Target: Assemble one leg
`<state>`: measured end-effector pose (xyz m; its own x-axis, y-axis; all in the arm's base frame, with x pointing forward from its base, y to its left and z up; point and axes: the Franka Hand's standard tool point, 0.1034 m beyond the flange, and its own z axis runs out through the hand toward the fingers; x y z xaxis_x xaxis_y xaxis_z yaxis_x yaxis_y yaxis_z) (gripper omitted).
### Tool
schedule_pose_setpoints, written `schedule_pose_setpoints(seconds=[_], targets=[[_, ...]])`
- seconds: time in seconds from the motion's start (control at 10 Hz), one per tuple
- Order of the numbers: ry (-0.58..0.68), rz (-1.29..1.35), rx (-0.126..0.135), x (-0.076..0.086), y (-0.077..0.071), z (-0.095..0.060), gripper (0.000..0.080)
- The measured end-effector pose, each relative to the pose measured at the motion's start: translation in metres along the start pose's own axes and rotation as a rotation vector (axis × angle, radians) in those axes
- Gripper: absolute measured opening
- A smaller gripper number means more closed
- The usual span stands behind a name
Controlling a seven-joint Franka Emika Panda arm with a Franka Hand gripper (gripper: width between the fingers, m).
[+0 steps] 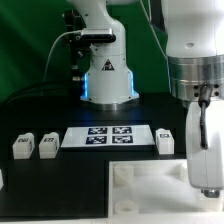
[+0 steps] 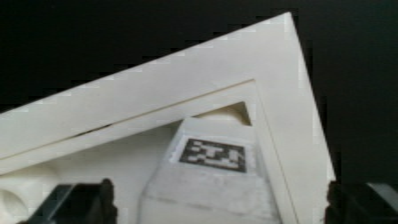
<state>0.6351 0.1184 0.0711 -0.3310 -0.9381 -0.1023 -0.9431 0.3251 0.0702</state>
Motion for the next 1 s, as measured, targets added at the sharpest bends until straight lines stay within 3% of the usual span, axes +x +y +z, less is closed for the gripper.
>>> schedule_pose_setpoints(seconds=[0.1,0.3,0.6,0.9,1.0], targets=[[0.001,-0.01,-0.001,0.0002,0.0001,0.0005,0.0638],[0.006,-0.163,-0.005,-0.003,0.0053,0.0022,0.0646],[0.016,-0.641,0.027,-0.0009,0.0061,0.0047,0.0648],[0.025,-0.999,0.024,0.0012,0.0048,0.0047,0.0648],[0.058,-1.268,0.028,0.0029,0.0007,0.0029,0.0648]])
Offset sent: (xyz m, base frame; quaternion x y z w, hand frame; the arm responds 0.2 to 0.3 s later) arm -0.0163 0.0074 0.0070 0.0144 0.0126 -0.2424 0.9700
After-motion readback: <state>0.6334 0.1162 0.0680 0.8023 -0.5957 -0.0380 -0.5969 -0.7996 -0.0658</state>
